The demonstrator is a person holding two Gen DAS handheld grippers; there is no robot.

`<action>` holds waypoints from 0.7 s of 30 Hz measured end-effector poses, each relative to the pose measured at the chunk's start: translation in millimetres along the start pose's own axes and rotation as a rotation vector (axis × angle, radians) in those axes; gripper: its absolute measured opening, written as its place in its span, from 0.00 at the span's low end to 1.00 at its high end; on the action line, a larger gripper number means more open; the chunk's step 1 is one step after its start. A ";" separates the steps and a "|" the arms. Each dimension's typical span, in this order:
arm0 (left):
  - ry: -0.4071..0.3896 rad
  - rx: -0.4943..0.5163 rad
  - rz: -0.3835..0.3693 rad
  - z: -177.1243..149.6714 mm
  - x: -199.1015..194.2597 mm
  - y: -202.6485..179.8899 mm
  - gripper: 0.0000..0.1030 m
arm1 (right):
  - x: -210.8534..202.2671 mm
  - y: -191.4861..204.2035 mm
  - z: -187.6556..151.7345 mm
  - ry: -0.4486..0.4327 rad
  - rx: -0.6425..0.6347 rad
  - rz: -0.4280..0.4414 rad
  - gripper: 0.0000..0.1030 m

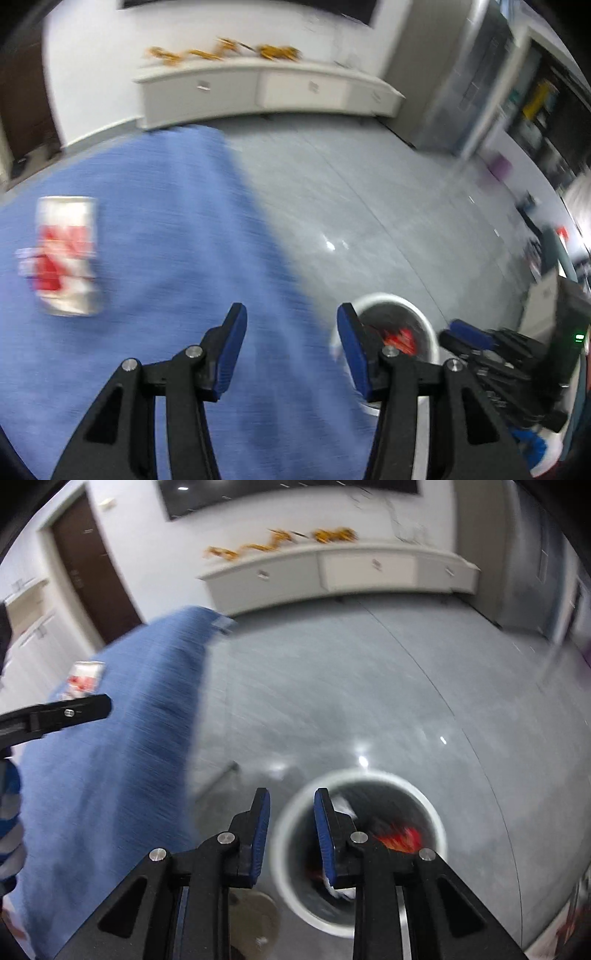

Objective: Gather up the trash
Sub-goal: 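Move both open grippers back over the purple and red-white wrappers, then grasp the purple wrapper with left gripper while right gripper grasps red-white bag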

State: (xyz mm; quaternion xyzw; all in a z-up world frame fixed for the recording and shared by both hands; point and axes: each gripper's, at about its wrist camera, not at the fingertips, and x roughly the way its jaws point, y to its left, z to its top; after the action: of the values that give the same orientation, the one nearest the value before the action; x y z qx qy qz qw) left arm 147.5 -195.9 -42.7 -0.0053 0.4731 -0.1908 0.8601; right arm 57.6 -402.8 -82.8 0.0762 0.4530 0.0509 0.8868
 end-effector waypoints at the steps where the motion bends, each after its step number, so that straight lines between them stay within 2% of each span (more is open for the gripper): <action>1: -0.022 -0.025 0.034 3.2 -9.0 23.4 0.47 | -1.6 14.9 8.1 -0.012 -0.023 0.018 0.23; 6: -0.079 -0.163 0.140 8.5 -36.5 124.0 0.47 | 5.0 90.7 46.4 -0.048 -0.127 0.119 0.23; 10: -0.074 -0.275 0.155 8.7 -40.5 188.3 0.47 | 19.4 148.7 69.1 -0.050 -0.194 0.208 0.23; 14: -0.040 -0.327 0.125 13.7 -30.6 221.5 0.47 | 42.2 203.8 87.8 -0.037 -0.258 0.281 0.23; 17: -0.018 -0.391 0.075 18.4 -17.4 240.8 0.47 | 62.8 235.5 96.9 -0.022 -0.282 0.329 0.23; 21: 0.016 -0.473 0.020 22.4 0.4 258.7 0.47 | 82.7 257.0 97.7 0.006 -0.298 0.358 0.23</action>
State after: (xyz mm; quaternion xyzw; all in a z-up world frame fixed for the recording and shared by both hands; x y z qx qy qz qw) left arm 249.6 39.9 -79.7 -0.2006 0.5113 -0.0660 0.8330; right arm 179.7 -145.6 -45.6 0.0233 0.4222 0.2738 0.8638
